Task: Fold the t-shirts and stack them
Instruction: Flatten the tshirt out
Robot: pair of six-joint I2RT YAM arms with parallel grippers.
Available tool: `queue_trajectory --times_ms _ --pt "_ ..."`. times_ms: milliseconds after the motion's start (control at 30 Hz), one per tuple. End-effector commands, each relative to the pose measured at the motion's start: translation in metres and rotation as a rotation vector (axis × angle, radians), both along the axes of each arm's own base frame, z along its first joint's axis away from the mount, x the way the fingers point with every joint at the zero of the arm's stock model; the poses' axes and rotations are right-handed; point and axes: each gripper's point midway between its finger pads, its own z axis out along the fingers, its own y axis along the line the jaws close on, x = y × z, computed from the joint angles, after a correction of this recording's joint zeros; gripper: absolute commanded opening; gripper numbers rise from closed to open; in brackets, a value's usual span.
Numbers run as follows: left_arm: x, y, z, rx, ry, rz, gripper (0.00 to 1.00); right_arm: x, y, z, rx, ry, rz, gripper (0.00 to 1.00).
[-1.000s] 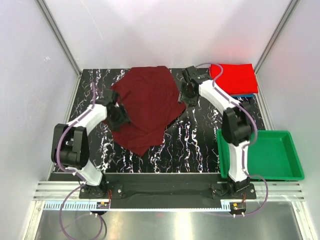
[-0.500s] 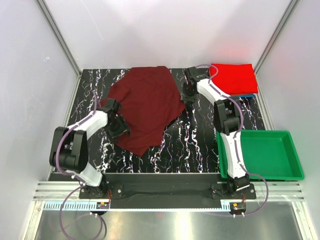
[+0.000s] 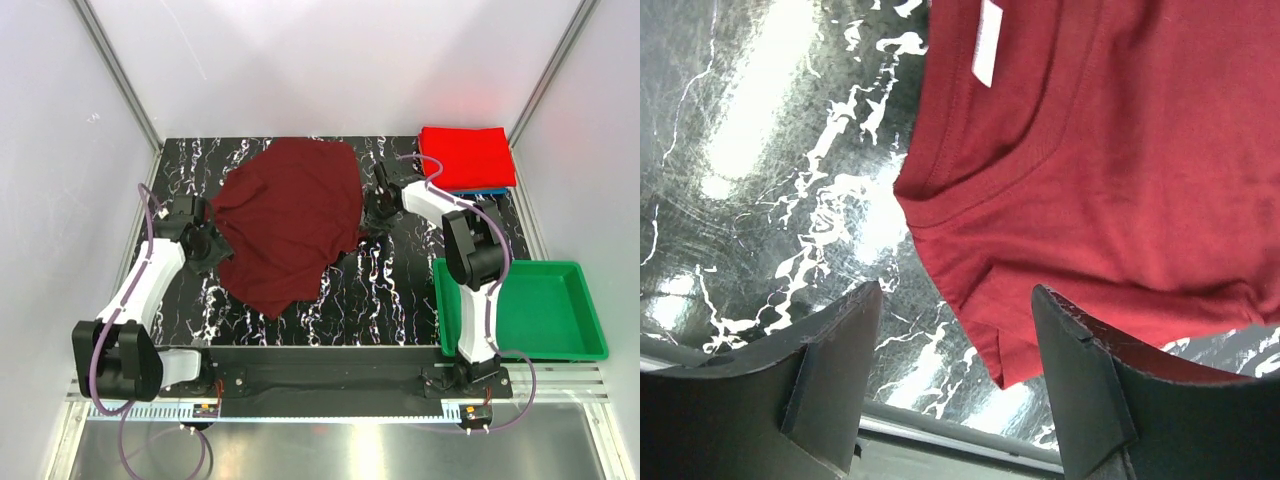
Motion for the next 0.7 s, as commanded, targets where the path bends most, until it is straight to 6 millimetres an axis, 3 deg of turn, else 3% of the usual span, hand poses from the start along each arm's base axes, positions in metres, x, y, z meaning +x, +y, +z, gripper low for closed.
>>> queue_trajectory --times_ms 0,67,133,167,200,233,267,333,367,400,433,467,500,533,567,600,633,667 --pt "0.007 -0.007 0.023 -0.025 -0.073 -0.065 0.67 0.033 0.013 0.025 0.016 -0.091 0.026 0.53" --pt "0.005 -0.006 0.029 -0.013 -0.079 -0.08 0.67 0.037 0.014 0.008 -0.002 -0.061 0.025 0.53" --pt "0.006 -0.002 0.036 0.011 -0.092 -0.085 0.67 0.04 0.012 0.001 -0.026 -0.039 0.02 0.44" --pt "0.009 0.0 0.044 0.027 -0.112 -0.098 0.67 0.038 0.008 -0.007 -0.049 -0.014 0.013 0.36" --pt "0.012 0.005 0.05 0.052 -0.127 -0.097 0.67 0.029 0.003 -0.009 -0.077 0.018 0.007 0.18" --pt "0.015 0.007 0.057 0.067 -0.143 -0.098 0.67 0.024 -0.002 -0.008 -0.11 0.022 0.0 0.11" --pt "0.019 0.01 0.063 0.086 -0.162 -0.113 0.67 0.019 -0.004 0.011 -0.111 0.001 -0.006 0.03" --pt "0.032 0.013 0.078 0.115 -0.209 -0.125 0.67 -0.017 -0.012 0.017 -0.132 0.056 -0.009 0.0" --pt "0.038 0.015 0.082 0.135 -0.229 -0.136 0.67 -0.034 -0.003 0.05 -0.11 0.011 -0.003 0.0" --pt "0.046 0.016 0.086 0.145 -0.24 -0.134 0.67 -0.074 -0.013 0.041 -0.159 0.095 0.005 0.0" --pt "0.051 0.017 0.087 0.152 -0.243 -0.133 0.67 -0.093 -0.016 0.064 -0.172 0.071 -0.024 0.0" --pt "0.057 0.017 0.089 0.151 -0.249 -0.135 0.67 -0.127 -0.006 0.065 -0.193 0.109 0.015 0.0" --pt "0.064 0.016 0.097 0.147 -0.266 -0.136 0.66 -0.169 -0.025 0.052 -0.275 0.199 0.013 0.0" --pt "0.07 0.012 0.095 0.138 -0.256 -0.143 0.66 -0.192 -0.021 0.065 -0.238 0.198 -0.028 0.0" --pt "0.074 0.007 0.098 0.115 -0.265 -0.153 0.66 -0.223 -0.018 0.064 -0.253 0.231 -0.009 0.0" --pt "0.077 0.003 0.098 0.103 -0.266 -0.168 0.66 -0.251 -0.028 0.052 -0.278 0.284 -0.023 0.0" --pt "0.083 -0.005 0.103 0.094 -0.279 -0.188 0.66 -0.267 -0.025 0.062 -0.217 0.296 -0.088 0.0" --pt "0.084 -0.009 0.103 0.084 -0.276 -0.205 0.66 -0.278 -0.029 0.063 -0.211 0.31 -0.112 0.07"
